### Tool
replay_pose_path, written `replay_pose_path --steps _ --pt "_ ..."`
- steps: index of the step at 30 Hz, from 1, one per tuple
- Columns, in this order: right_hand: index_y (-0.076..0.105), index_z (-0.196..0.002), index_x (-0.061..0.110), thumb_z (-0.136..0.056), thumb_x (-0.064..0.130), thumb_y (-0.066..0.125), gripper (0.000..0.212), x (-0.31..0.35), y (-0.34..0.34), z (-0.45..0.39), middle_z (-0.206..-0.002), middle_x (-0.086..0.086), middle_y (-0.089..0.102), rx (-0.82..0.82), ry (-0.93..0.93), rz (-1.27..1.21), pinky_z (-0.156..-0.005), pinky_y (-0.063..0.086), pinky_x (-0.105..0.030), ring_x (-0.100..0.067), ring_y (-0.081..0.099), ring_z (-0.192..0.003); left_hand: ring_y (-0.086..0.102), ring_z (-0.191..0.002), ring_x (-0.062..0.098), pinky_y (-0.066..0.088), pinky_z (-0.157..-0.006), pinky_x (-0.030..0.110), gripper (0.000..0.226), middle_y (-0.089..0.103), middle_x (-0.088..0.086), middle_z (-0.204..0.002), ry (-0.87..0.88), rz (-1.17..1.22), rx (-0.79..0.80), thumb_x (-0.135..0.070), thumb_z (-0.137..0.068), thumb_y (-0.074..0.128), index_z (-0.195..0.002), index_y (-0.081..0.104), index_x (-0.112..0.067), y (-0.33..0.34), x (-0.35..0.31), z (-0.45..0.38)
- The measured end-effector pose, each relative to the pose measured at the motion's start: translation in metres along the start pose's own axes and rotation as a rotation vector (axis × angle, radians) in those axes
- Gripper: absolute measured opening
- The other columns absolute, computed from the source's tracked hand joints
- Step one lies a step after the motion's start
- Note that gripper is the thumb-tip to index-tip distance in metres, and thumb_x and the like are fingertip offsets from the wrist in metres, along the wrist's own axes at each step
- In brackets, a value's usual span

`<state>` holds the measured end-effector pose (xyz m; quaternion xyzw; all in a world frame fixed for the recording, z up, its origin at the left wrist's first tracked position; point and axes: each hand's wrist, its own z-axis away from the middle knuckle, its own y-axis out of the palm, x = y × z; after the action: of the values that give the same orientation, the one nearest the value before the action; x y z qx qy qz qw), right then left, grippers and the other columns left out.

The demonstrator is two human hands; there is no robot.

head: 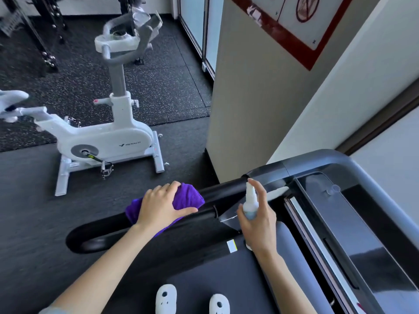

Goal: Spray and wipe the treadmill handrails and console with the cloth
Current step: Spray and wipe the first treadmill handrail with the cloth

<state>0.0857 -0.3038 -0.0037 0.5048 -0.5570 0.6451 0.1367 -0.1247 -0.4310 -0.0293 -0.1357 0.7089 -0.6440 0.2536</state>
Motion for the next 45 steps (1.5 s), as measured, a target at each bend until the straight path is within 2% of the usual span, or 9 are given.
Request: replay_pose_path --steps 3,12,18,23,28,32,37,41,45 --pt "0.042 -0.130 0.048 -0.083 0.005 0.063 0.067 -0.010 -0.007 -0.002 -0.068 0.017 0.055 -0.034 0.005 -0.031 -0.057 0.044 -0.029 -0.012 0.047 -0.056 0.063 -0.103 0.023 0.045 -0.082 0.035 0.085 0.066 -0.002 -0.112 0.091 -0.054 0.058 -0.088 -0.067 0.036 -0.119 0.049 -0.022 0.003 -0.024 -0.023" --pt "0.042 -0.129 0.047 -0.082 0.000 0.063 0.069 -0.027 -0.025 -0.001 -0.065 0.010 0.051 -0.099 0.014 -0.039 -0.050 0.048 -0.038 -0.018 0.046 -0.052 0.059 -0.098 0.028 0.041 -0.079 0.038 0.087 0.061 0.008 -0.112 0.128 -0.133 0.028 -0.083 -0.071 0.046 -0.126 0.043 -0.015 0.032 -0.139 -0.084" --pt "0.041 -0.128 0.049 -0.081 0.001 0.063 0.070 -0.019 -0.023 -0.003 -0.076 0.024 0.054 -0.095 0.009 -0.021 -0.056 0.041 -0.024 -0.012 0.046 -0.056 0.066 -0.094 0.029 0.048 -0.075 0.037 0.087 0.070 0.003 -0.099 0.021 0.103 0.051 -0.093 -0.062 0.040 -0.109 0.054 -0.021 0.025 -0.080 -0.070" --pt "0.039 -0.129 0.048 -0.083 0.001 0.063 0.070 0.003 -0.001 -0.004 -0.079 0.025 0.054 -0.042 -0.043 -0.029 -0.057 0.041 -0.024 -0.013 0.045 -0.057 0.067 -0.084 0.025 0.043 -0.064 0.033 0.093 0.070 -0.004 -0.088 -0.035 0.077 -0.060 -0.100 -0.055 0.020 -0.096 0.056 -0.024 0.012 -0.006 -0.019" --pt "0.043 -0.132 0.039 -0.083 0.000 0.065 0.066 0.027 0.032 0.000 -0.093 0.028 0.056 0.019 -0.115 -0.053 -0.059 0.047 -0.032 -0.015 0.049 -0.062 0.065 -0.074 0.022 0.046 -0.060 0.033 0.082 0.065 -0.008 -0.078 -0.134 0.053 -0.184 -0.095 -0.062 0.033 -0.090 0.059 -0.022 -0.009 0.083 0.054" --pt "0.043 -0.133 0.034 -0.083 -0.002 0.066 0.066 0.041 0.053 0.005 -0.105 0.038 0.052 0.047 -0.187 -0.059 -0.063 0.048 -0.032 -0.014 0.052 -0.071 0.064 -0.083 0.023 0.047 -0.068 0.036 0.078 0.067 -0.007 -0.088 -0.312 0.198 -0.296 -0.086 -0.058 0.049 -0.097 0.062 -0.019 -0.016 0.131 0.100" --pt "0.042 -0.131 0.043 -0.083 0.002 0.065 0.067 0.046 0.067 0.012 -0.076 0.015 0.059 0.082 -0.132 -0.058 -0.063 0.054 -0.048 -0.022 0.057 -0.059 0.063 -0.072 0.026 0.044 -0.064 0.035 0.070 0.065 -0.008 -0.074 -0.359 0.121 -0.294 -0.085 -0.061 0.045 -0.086 0.062 -0.021 -0.017 0.121 0.091" --pt "0.040 -0.130 0.044 -0.082 0.002 0.065 0.068 0.056 0.075 0.017 -0.098 0.031 0.056 0.108 -0.173 -0.033 -0.063 0.049 -0.035 -0.014 0.053 -0.065 0.063 -0.091 0.025 0.043 -0.078 0.036 0.083 0.068 -0.005 -0.099 -0.127 0.021 -0.115 -0.090 -0.065 0.037 -0.114 0.061 -0.026 -0.012 0.077 0.053" --pt "0.042 -0.131 0.043 -0.082 0.002 0.064 0.067 0.065 0.082 0.020 -0.080 0.020 0.058 0.154 -0.190 -0.047 -0.057 0.046 -0.030 -0.014 0.049 -0.059 0.059 -0.094 0.024 0.039 -0.079 0.037 0.090 0.063 -0.002 -0.106 -0.070 0.001 -0.032 -0.090 -0.062 0.041 -0.127 0.053 -0.027 0.000 0.039 0.030"
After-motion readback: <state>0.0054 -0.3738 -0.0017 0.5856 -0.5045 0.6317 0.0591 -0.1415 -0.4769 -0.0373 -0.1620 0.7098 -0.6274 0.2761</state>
